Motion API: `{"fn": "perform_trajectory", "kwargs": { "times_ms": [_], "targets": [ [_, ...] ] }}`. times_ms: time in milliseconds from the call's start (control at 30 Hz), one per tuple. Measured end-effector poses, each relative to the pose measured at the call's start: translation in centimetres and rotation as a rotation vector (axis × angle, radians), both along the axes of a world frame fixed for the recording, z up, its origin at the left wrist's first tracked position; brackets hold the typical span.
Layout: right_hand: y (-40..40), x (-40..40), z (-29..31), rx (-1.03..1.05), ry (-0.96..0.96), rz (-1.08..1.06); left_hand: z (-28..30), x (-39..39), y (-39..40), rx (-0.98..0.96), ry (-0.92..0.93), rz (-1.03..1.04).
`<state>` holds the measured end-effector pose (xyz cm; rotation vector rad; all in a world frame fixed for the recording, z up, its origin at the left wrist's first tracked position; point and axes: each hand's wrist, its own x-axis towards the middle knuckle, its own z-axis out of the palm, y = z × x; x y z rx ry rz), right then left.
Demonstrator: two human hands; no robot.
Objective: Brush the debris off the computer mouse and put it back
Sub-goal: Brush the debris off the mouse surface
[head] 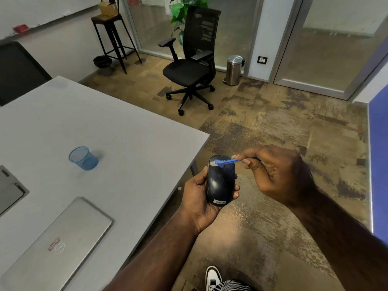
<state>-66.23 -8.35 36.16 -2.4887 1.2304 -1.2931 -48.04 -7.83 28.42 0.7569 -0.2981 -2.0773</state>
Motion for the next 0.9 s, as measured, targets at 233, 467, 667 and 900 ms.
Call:
{"fn": "perform_trajectory", "kwargs": {
  "times_ms": [233,467,667,900],
  "targets": [
    [-0.5,-0.8,0.2,0.003,-0.014,-0.156,0.6,0.6,0.3,0.036,0.011,0.015],
    [0.3,0.2,-1.1,0.113,-0.004,0.062,1.3,2.0,0.7,0.116,0.047,0.128],
    [-1.7,1.2,-3.0,0.377,-0.394,-0.152,1.1,5.0,0.4,0.21,0.091,0.265],
    [-3.6,6.4,-5.0,1.027,-0.945,-0.274,2.1,10.5,-0.1,0.285,0.213,0.415]
  ]
}}
